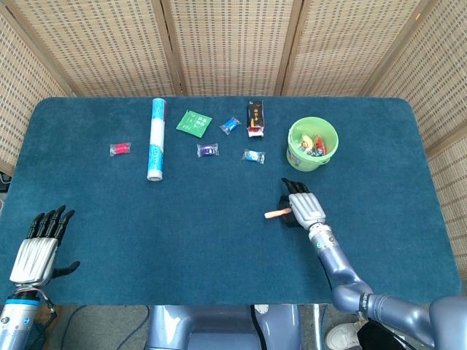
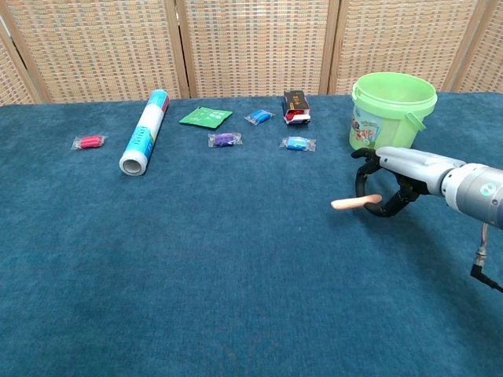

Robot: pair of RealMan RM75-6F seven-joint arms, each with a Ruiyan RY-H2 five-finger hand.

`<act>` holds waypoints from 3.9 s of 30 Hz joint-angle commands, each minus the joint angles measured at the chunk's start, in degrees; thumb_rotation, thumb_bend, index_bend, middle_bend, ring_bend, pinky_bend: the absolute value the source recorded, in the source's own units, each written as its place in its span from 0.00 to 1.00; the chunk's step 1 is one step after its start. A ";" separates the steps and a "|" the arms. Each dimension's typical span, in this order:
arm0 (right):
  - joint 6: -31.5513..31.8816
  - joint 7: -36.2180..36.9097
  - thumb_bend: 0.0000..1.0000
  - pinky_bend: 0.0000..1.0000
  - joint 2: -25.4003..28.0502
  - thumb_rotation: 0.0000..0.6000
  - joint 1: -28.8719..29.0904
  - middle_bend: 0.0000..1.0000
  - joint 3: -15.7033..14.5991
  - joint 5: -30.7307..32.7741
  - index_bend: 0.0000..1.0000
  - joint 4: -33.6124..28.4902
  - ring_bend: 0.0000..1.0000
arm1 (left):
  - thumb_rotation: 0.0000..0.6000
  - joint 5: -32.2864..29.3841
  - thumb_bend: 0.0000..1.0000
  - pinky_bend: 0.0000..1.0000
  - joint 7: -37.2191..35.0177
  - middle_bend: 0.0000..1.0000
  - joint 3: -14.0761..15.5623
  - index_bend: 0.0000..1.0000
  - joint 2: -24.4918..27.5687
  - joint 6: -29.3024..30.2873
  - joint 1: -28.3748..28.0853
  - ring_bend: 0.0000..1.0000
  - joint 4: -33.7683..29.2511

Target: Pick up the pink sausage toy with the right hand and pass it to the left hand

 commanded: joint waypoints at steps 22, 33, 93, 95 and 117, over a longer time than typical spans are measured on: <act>5.51 -16.99 0.67 0.00 4.81 1.00 20.79 0.09 13.96 44.87 0.69 -27.60 0.00 | 1.00 11.56 0.00 0.00 4.76 0.00 -8.69 0.02 1.77 -10.89 -18.60 0.00 -0.72; 10.40 -17.42 0.67 0.00 0.36 1.00 26.00 0.10 15.59 52.62 0.70 -24.84 0.00 | 1.00 16.04 0.07 0.00 1.38 0.00 -10.30 0.30 -8.63 -13.25 -27.57 0.00 8.17; 9.31 -12.96 0.69 0.00 3.58 1.00 23.76 0.11 12.69 50.37 0.71 -27.56 0.00 | 1.00 10.50 0.52 0.00 3.00 0.00 -9.21 0.59 -30.74 -10.50 -36.23 0.00 25.44; 9.20 -12.86 0.69 0.00 3.62 1.00 23.75 0.11 12.58 50.27 0.71 -27.60 0.00 | 1.00 10.34 0.59 0.00 2.89 0.00 -9.19 0.62 -30.94 -10.51 -36.33 0.00 25.57; 8.26 -10.87 0.69 0.00 4.99 1.00 22.14 0.13 10.64 48.55 0.77 -26.43 0.00 | 1.00 9.00 0.61 0.00 1.75 0.00 -9.19 0.79 -30.58 -9.31 -36.45 0.00 25.17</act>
